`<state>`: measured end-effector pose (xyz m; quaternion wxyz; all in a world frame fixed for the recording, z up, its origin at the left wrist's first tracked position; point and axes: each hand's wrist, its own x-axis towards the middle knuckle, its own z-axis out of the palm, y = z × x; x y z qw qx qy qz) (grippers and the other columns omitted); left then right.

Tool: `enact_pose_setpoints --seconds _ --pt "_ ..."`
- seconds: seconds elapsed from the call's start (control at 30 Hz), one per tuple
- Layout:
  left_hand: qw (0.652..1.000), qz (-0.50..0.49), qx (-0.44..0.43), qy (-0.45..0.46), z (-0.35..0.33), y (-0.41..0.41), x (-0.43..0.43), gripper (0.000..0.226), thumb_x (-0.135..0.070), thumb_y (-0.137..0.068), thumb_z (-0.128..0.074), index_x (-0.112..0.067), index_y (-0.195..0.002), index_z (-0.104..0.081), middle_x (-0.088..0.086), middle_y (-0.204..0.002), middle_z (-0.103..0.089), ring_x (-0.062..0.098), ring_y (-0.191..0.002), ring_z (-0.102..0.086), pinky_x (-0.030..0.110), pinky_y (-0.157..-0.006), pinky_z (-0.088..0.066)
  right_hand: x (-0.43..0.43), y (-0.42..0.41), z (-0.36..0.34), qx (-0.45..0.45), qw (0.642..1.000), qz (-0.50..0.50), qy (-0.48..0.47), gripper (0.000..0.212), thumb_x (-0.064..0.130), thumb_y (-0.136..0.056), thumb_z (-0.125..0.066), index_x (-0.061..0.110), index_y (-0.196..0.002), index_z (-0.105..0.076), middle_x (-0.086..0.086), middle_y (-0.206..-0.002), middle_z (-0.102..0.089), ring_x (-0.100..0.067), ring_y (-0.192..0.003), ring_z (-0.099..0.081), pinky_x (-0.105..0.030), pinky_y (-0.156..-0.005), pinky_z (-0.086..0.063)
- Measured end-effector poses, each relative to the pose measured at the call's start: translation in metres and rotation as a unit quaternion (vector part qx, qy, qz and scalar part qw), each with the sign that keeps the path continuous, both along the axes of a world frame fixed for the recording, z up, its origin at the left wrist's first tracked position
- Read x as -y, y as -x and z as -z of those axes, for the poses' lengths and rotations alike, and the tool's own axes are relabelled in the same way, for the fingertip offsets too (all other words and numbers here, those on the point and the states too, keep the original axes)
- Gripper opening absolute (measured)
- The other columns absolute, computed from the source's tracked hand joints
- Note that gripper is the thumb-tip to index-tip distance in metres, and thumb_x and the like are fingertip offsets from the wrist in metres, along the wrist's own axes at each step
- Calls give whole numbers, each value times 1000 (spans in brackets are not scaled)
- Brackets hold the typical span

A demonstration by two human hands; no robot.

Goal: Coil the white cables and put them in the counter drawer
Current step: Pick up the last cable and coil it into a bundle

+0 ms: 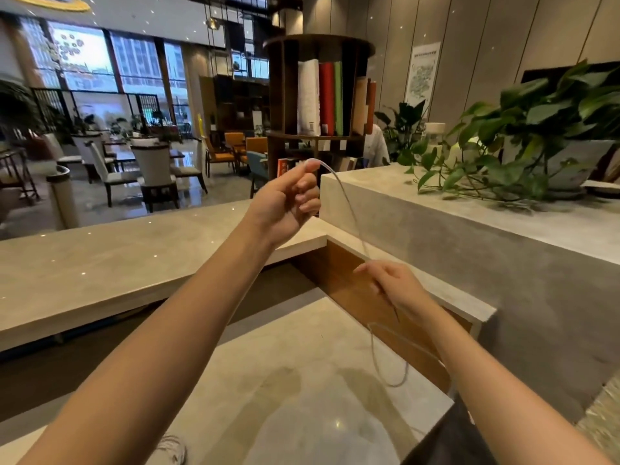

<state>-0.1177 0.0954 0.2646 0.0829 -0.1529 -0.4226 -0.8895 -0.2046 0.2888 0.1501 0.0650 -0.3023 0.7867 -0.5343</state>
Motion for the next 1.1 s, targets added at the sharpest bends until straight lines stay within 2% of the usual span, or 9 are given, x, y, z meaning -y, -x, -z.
enact_pose_setpoints --seconds 0.07,0.17,0.27,0.33,0.4,0.5,0.77,0.97,1.1 --pt "985 -100 2 137 10 4 -4 20 -21 -99 -37 -15 -102 -56 -4 -63 -50 6 -53 -45 16 -50 -40 19 -17 -8 -99 986 -35 -131 29 32 -98 -42 19 -98 -69 8 -70 -59 -8 -63 -54 -20 -59 -42" --pt "881 -239 27 407 29 6 -5 22 -20 -99 -39 -13 -111 -56 0 -76 -54 9 -68 -53 19 -63 -49 39 -40 -28 -224 942 -61 -243 30 35 -97 -43 18 -98 -68 1 -87 -67 -12 -76 -61 -33 -73 -53" --pt "793 -243 46 557 50 -3 0 21 -20 -98 -43 -11 -107 -60 4 -86 -61 13 -79 -60 22 -70 -53 46 -55 -46 -294 926 -77 -222 23 32 -95 -49 17 -93 -67 -1 -85 -67 -13 -73 -59 -34 -72 -52" --pt "785 -191 66 586 63 -13 5 22 -22 -97 -44 -10 -102 -61 8 -91 -64 15 -79 -62 21 -68 -52 49 -60 -53 -294 935 -92 -178 18 27 -93 -55 19 -99 -70 5 -88 -66 -6 -75 -57 -21 -70 -48" --pt "813 -147 96 555 73 -26 10 23 -28 -97 -44 -11 -96 -60 3 -79 -62 11 -65 -58 20 -61 -48 52 -62 -55 -273 945 -115 -136 16 23 -90 -60 20 -100 -71 11 -85 -64 -1 -75 -58 -14 -70 -45" --pt "865 -105 127 475 83 -42 24 24 -29 -96 -44 -11 -87 -58 -2 -64 -56 11 -56 -50 24 -60 -44 61 -57 -50 -248 958 -112 -88 11 25 -85 -66 18 -93 -69 10 -83 -64 -5 -78 -58 -18 -69 -46" --pt "956 94 139 240 102 -65 52 21 -17 -96 -34 -9 -90 -53 -8 -55 -40 4 -44 -32 18 -47 -35 77 -49 -28 -82 984 -159 -7 10 22 -86 -65 13 -89 -68 1 -79 -65 -8 -71 -56 -17 -62 -45" --pt "976 149 152 45 115 -74 53 21 -19 -93 -40 -6 -92 -57 -7 -54 -46 4 -39 -40 13 -41 -29 75 -41 -12 -5 989 -146 29 16 23 -90 -57 14 -82 -67 -11 -73 -55 -16 -64 -46 -21 -56 -37" --pt "971 198 106 -81 111 -79 54 23 -12 -96 -41 2 -100 -58 3 -62 -55 9 -44 -45 18 -45 -31 65 -34 10 9 992 -123 4 32 29 -95 -48 7 -83 -68 -3 -63 -48 -10 -56 -41 -20 -54 -35"
